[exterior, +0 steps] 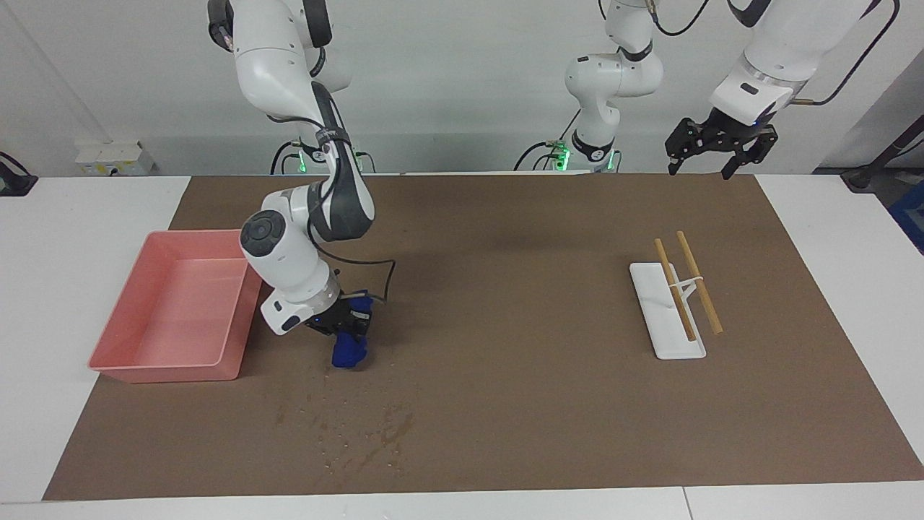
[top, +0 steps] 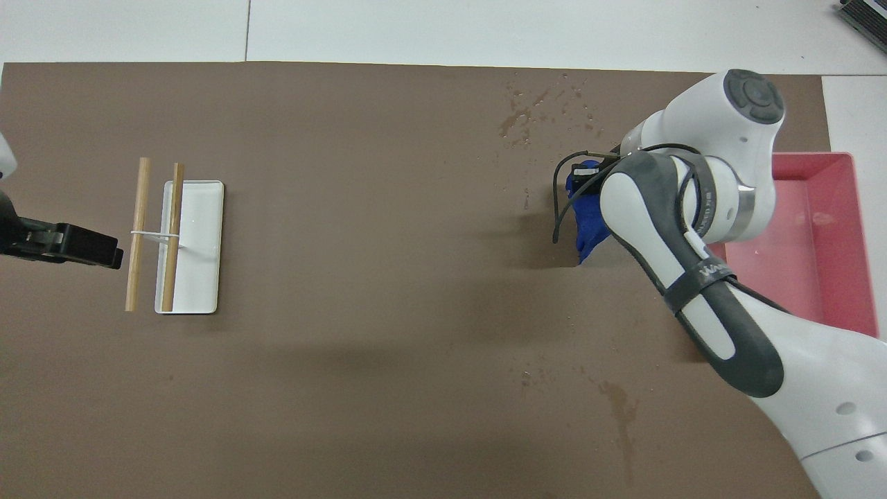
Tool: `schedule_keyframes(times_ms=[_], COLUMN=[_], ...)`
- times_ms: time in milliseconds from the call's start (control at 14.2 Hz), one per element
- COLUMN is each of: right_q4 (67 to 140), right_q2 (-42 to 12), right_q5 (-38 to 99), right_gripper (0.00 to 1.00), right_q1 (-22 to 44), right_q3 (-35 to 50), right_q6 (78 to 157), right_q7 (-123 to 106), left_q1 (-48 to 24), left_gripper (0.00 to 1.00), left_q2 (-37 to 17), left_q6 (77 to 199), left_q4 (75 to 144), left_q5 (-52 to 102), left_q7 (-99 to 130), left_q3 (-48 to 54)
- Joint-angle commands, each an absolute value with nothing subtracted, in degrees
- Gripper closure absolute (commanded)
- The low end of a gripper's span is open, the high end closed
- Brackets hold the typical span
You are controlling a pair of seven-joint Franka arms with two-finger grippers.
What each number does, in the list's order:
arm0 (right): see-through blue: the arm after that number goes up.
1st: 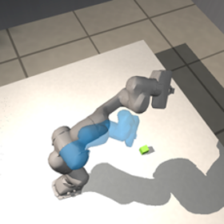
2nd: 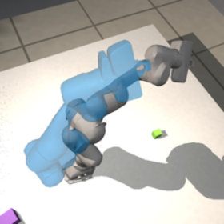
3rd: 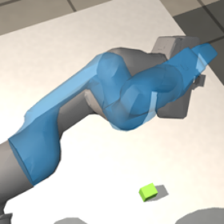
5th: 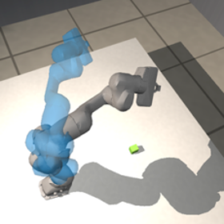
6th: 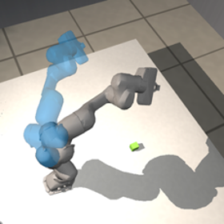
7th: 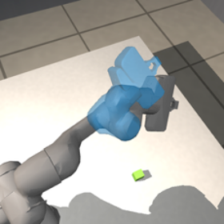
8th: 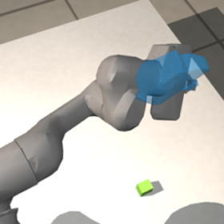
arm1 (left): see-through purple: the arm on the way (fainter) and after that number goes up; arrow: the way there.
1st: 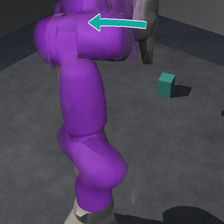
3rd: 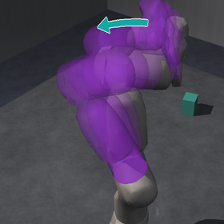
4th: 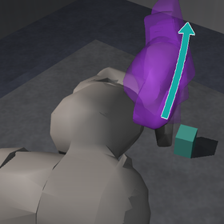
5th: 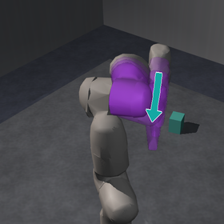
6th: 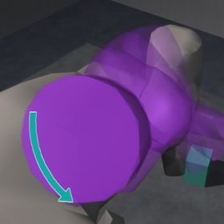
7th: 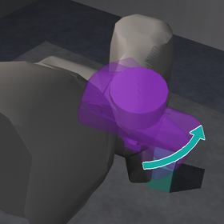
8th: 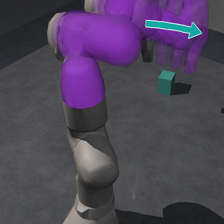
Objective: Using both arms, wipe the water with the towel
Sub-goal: 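Carry the cloth into the pink bin and release it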
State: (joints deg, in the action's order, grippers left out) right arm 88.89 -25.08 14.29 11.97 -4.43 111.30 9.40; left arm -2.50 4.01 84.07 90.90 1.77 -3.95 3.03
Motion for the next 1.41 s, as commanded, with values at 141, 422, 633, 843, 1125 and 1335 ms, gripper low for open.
schedule_keyframes(times_ms=[141, 422, 633, 843, 1125, 1335], right_q4=[83.50, 83.58, 85.51, 95.66, 108.71, 109.16], right_q2=[-18.91, -12.23, -10.64, -6.87, -4.83, -5.10], right_q5=[10.91, 5.72, 2.03, -0.17, -0.26, -0.26], right_gripper=[1.00, 1.00, 1.00, 1.00, 1.00, 0.50], right_q1=[6.08, -0.86, -6.39, -9.31, -12.82, -13.18], right_q3=[-4.13, -4.13, -4.13, -4.04, -4.04, -4.04], right_q6=[94.86, 85.45, 84.81, 93.38, 107.56, 109.25], right_q7=[1.87, -10.43, -19.74, -25.38, -30.92, -31.64], left_q1=[-2.20, -2.20, -2.20, -2.20, -2.20, -2.20], left_gripper=[0.00, 0.00, 0.00, 0.00, 0.00, 0.00], left_q2=[4.48, 4.48, 4.48, 4.48, 4.48, 4.48], left_q6=[83.32, 83.32, 83.32, 83.32, 83.32, 83.32], left_q4=[91.05, 91.05, 91.05, 91.05, 91.05, 91.05], left_q5=[1.76, 1.76, 1.76, 1.76, 1.76, 1.76], left_q7=[-3.78, -3.78, -3.78, -3.78, -3.78, -3.78], left_q3=[3.08, 3.08, 3.08, 3.08, 3.08, 3.08])
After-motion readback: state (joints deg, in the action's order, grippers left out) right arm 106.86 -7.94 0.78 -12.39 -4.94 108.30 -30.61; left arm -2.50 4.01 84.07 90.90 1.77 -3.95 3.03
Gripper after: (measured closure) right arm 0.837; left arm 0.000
